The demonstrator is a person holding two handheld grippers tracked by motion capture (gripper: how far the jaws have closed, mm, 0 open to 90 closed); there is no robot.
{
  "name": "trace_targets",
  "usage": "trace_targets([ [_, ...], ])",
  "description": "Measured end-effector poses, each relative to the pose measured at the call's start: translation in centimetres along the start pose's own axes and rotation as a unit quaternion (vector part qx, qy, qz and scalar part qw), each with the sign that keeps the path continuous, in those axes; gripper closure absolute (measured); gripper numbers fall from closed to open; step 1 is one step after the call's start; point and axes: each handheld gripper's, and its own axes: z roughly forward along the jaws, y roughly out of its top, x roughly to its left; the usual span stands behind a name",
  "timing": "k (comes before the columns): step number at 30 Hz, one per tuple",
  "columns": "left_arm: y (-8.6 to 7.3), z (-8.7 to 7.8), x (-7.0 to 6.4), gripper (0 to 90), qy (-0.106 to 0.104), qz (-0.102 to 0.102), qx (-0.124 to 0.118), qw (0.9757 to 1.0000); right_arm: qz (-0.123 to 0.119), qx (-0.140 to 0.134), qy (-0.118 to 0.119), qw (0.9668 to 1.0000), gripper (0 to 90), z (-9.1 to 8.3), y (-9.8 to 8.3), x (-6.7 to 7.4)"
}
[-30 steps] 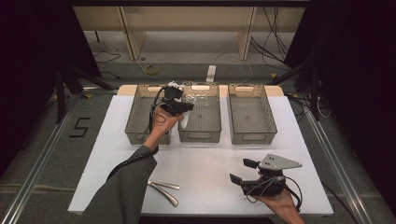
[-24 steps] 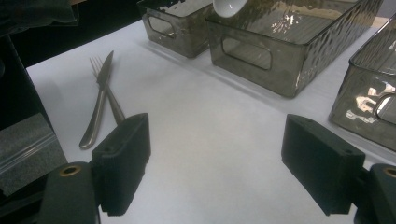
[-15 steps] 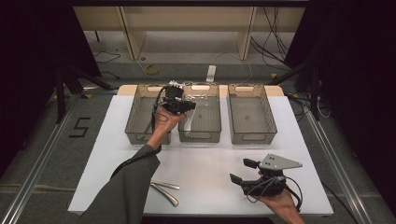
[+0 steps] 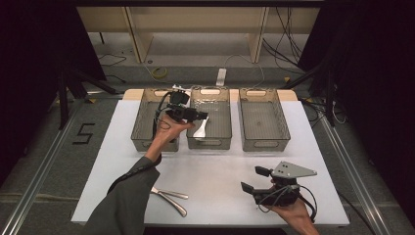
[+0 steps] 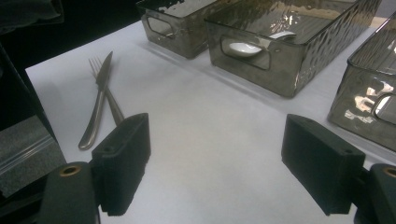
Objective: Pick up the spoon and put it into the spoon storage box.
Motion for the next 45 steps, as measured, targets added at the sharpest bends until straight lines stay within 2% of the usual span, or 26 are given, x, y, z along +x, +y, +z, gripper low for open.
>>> trace_targets([
  [4, -0.8, -1.1, -1.1, 29.1, -0.007, 0.026, 0.009, 0.9996, -0.001, 0.000, 0.001, 1.0000, 24.7, 0.0, 0.0, 0.0],
  [10, -2.2, -3.1, -2.3, 25.9, -0.013, 0.061, 0.020, 0.9978, -0.002, 0.000, -0.002, 1.0000, 24.7, -0.1, 0.0, 0.0],
  [13, -3.2, -4.0, -2.6, 25.0, -0.024, 0.072, 0.019, 0.9969, 0.000, 0.001, -0.003, 1.0000, 24.7, -0.1, 0.0, 0.0],
  [14, -3.4, -4.2, -2.7, 24.4, -0.023, 0.081, 0.027, 0.9960, -0.001, 0.001, -0.003, 1.0000, 24.7, 0.0, 0.0, 0.0],
  [17, -4.3, -4.8, -2.7, 23.2, -0.025, 0.095, 0.028, 0.9947, -0.002, 0.002, -0.002, 1.0000, 24.7, 0.0, 0.0, 0.1],
  [20, -5.5, -5.4, -2.3, 22.9, -0.004, 0.114, 0.042, 0.9925, 0.000, 0.002, -0.002, 1.0000, 24.7, 0.0, 0.0, 0.1],
  [24, -7.1, -6.5, -2.0, 22.7, -0.011, 0.118, 0.057, 0.9913, -0.001, 0.002, -0.001, 1.0000, 24.7, 0.0, -0.1, 0.1],
  [27, -8.0, -7.2, -2.3, 22.7, -0.006, 0.134, 0.068, 0.9886, -0.002, 0.003, -0.001, 1.0000, 24.7, 0.1, -0.1, 0.1],
  [32, -9.1, -7.6, -2.5, 22.3, -0.012, 0.142, 0.087, 0.9859, -0.002, 0.003, -0.003, 1.0000, 24.7, 0.1, 0.0, 0.3],
  [40, -10.8, -7.8, -2.5, 21.3, -0.013, 0.140, 0.102, 0.9848, 0.000, 0.000, -0.003, 1.0000, 24.7, 0.0, 0.0, 0.1],
  [45, -11.3, -7.8, -2.8, 19.7, -0.016, 0.146, 0.116, 0.9824, 0.000, -0.002, -0.004, 1.0000, 24.5, -0.1, -0.1, 0.0],
])
